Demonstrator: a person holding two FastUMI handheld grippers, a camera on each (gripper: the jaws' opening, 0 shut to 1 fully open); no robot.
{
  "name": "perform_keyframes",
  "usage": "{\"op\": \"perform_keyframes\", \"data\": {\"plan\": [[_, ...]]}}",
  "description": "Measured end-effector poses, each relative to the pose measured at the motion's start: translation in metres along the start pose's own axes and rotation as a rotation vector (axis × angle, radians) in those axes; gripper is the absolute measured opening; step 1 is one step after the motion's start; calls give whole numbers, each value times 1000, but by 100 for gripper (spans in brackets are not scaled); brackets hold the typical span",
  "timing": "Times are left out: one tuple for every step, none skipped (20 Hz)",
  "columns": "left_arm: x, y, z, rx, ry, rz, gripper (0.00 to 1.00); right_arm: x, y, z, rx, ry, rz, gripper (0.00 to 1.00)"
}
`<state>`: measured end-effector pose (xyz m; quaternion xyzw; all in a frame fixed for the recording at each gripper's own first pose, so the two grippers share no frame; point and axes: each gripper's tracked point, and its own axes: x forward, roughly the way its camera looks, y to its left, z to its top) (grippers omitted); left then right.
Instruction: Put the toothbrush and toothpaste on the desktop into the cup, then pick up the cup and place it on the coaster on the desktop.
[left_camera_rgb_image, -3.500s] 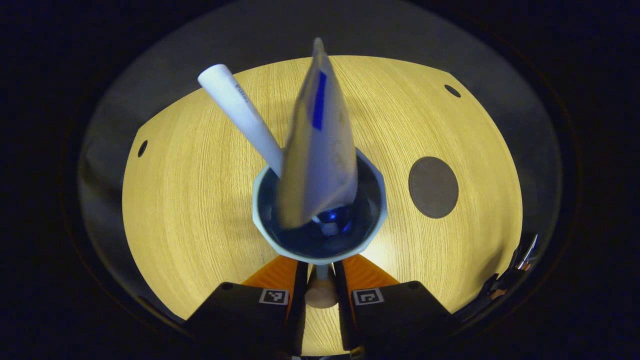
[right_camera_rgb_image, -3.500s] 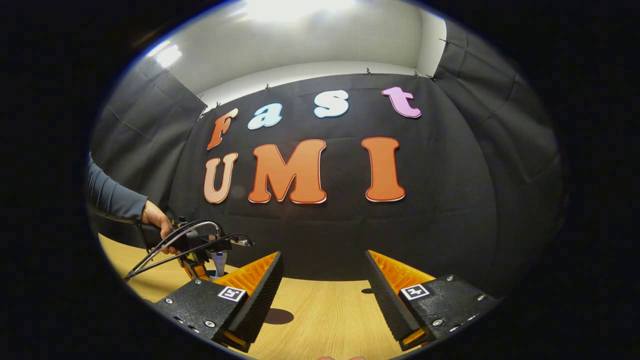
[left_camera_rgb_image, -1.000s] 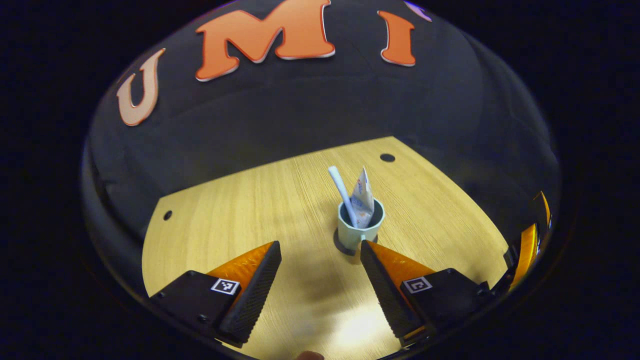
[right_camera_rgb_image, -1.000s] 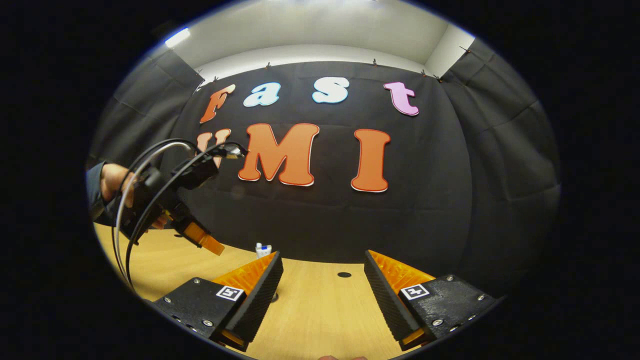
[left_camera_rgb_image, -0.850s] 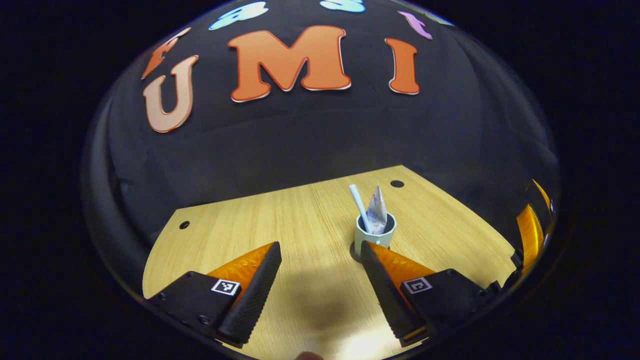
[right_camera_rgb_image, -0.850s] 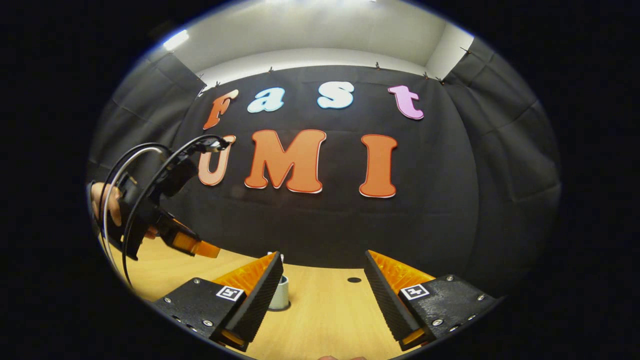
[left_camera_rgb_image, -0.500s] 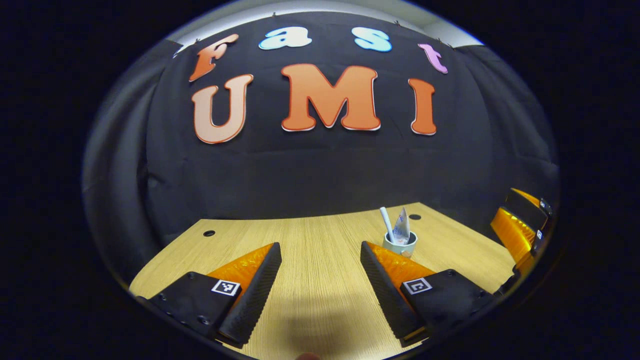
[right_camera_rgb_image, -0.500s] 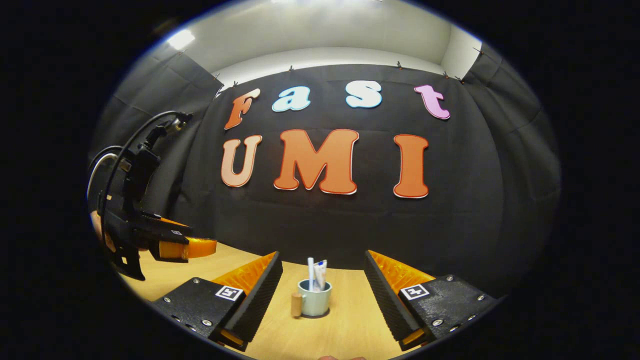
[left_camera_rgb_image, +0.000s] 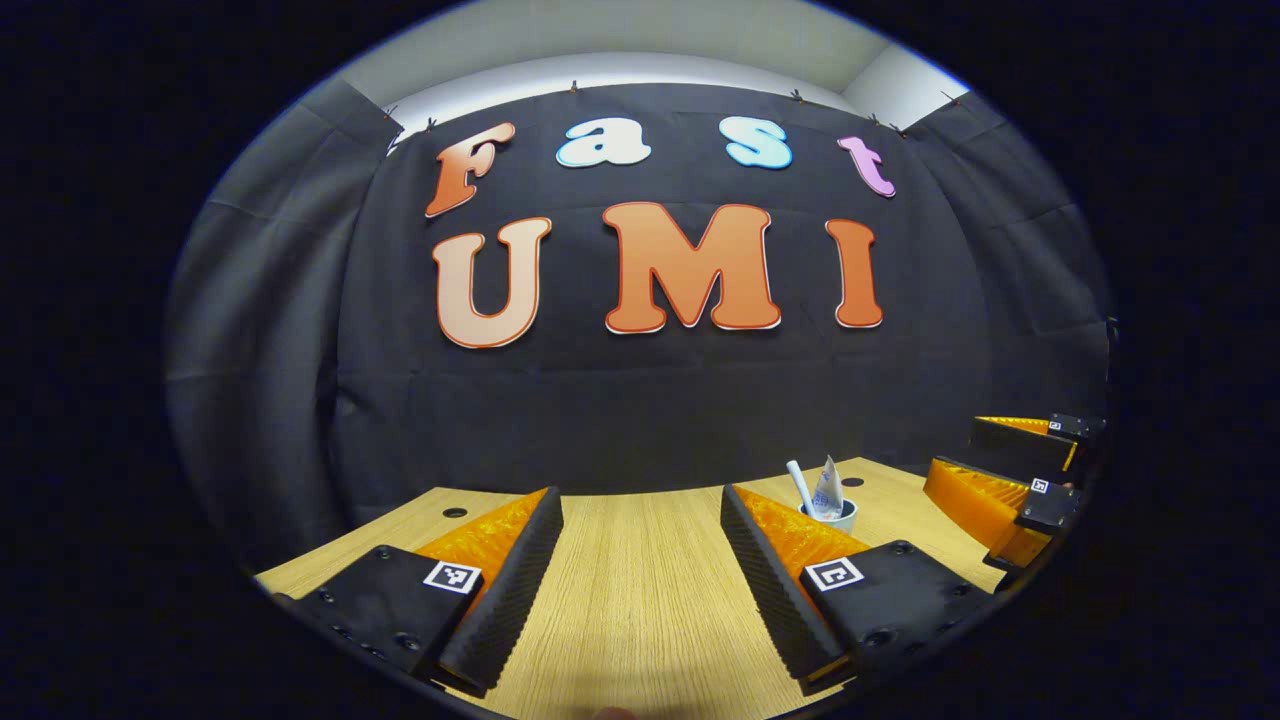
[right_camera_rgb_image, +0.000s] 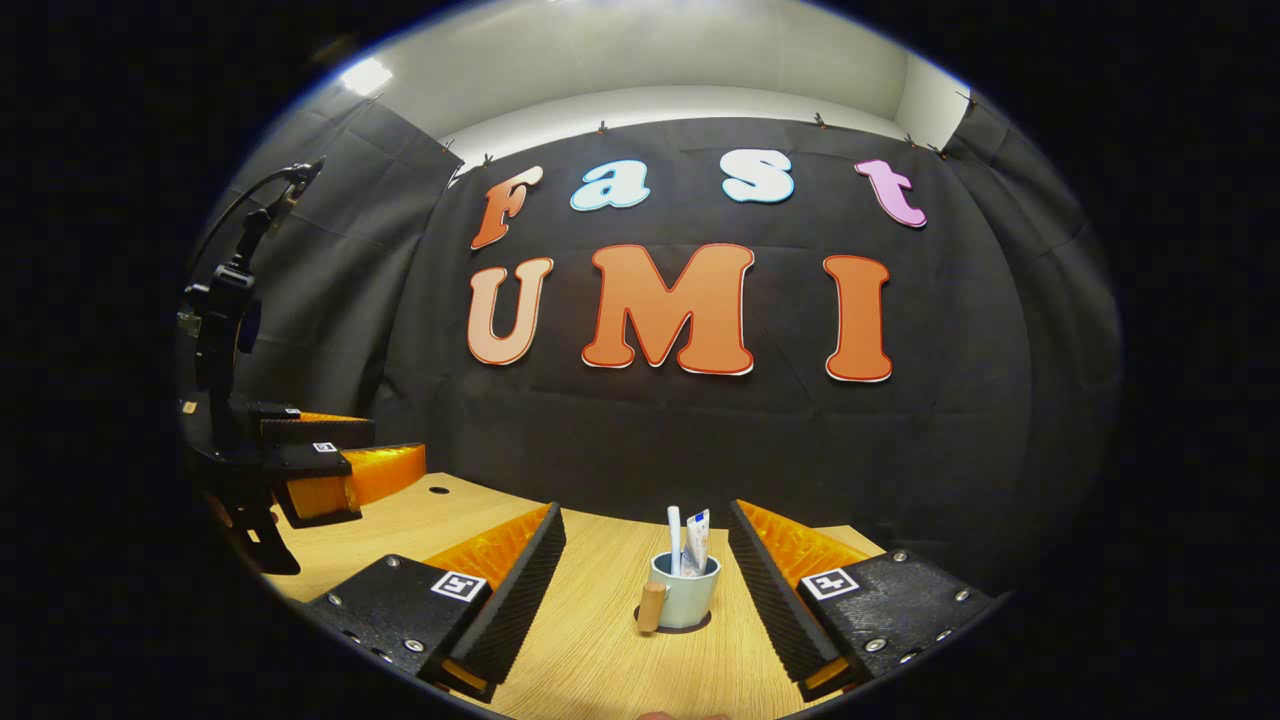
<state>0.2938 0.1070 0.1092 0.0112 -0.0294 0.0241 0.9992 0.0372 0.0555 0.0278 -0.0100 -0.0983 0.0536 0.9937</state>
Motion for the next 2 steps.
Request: {"op": "perform_keyframes", "data": {"plan": [[2, 2, -2, 7, 0, 4, 100, 0, 0, -2, 1, 1, 0, 99], [2, 2, -4, 15, -2, 3, 100, 0, -1, -3, -1, 0, -3, 99]]}}
